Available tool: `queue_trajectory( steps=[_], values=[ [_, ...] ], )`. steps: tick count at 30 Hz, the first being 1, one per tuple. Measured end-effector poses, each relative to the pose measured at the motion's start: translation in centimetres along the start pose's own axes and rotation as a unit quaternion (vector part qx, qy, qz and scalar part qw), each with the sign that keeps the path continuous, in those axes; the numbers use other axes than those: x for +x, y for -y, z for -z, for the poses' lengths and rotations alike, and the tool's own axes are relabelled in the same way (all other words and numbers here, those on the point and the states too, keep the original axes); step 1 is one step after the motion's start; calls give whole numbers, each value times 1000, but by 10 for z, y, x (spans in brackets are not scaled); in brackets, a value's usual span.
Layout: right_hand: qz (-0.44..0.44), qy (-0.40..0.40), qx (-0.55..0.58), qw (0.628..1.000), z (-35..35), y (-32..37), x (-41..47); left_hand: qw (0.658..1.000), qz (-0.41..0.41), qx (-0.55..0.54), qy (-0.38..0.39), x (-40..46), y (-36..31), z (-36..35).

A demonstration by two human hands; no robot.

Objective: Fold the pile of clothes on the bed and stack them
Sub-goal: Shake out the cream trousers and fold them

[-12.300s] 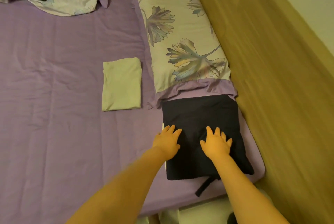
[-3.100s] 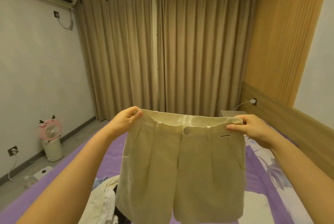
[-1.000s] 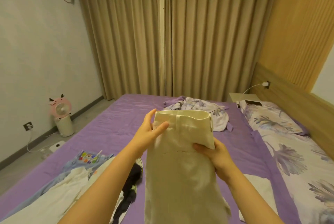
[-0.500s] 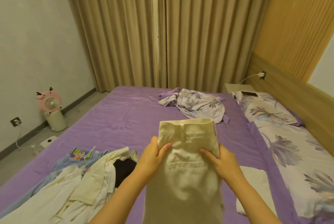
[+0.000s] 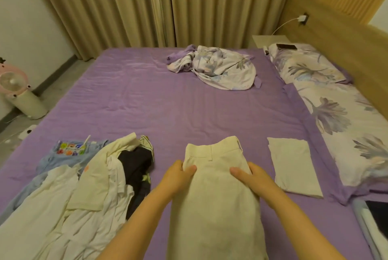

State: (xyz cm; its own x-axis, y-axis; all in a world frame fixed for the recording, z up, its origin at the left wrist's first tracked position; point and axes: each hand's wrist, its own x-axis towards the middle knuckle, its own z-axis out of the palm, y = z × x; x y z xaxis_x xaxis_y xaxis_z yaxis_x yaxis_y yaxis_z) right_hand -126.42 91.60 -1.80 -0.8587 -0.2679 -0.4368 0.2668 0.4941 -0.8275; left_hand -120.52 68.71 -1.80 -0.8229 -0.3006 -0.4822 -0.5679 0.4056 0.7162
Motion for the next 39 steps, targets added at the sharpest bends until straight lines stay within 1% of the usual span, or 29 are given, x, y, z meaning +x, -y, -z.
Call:
queue_trajectory(
  steps=[2,4,7,10,14,17,19,21,22,25,28,30,32,36,38,39],
  values=[
    [-47,6,15,999,-17,-32,23,997,38,-58,24,22,29,-19],
    [-78,-7,39,996,-34,-66,45,995,64,-69,39,43,57,-39],
    [-102,-47,59,992,-52,-101,74,993,79,-88,28,78,85,-63],
    [-97,-81,62,990,-57,-117,103,994,45,-104,8,114,93,-74],
    [-61,-100,72,991,-55,-119,148,991,-19,-128,-18,169,92,-80],
    [-50,-134,69,987,-57,-120,185,988,-33,-150,-20,211,91,-87],
    [-67,-141,16,988,-64,-129,205,990,-24,-139,8,232,98,-98],
    [-81,-127,-79,985,-78,-147,208,993,18,-113,42,241,113,-111],
    [-85,-119,-128,981,-86,-159,203,992,39,-106,47,240,122,-117],
    [-89,-87,-268,955,-113,-196,174,994,70,-78,22,220,156,-126],
    [-66,-80,-389,915,-130,-216,143,994,100,-51,-6,191,186,-128],
    [-59,-78,-409,907,-136,-215,133,993,111,-26,19,171,200,-132],
    [-61,-76,-422,902,-138,-212,128,994,102,-16,28,155,211,-136],
    [-61,-49,-447,891,-134,-213,119,995,90,-47,-1,143,215,-132],
    [-67,-34,-452,889,-133,-216,110,996,81,-22,-6,141,216,-129],
    [-67,-27,-450,890,-133,-219,106,997,78,13,-8,140,218,-129]
  ],
)
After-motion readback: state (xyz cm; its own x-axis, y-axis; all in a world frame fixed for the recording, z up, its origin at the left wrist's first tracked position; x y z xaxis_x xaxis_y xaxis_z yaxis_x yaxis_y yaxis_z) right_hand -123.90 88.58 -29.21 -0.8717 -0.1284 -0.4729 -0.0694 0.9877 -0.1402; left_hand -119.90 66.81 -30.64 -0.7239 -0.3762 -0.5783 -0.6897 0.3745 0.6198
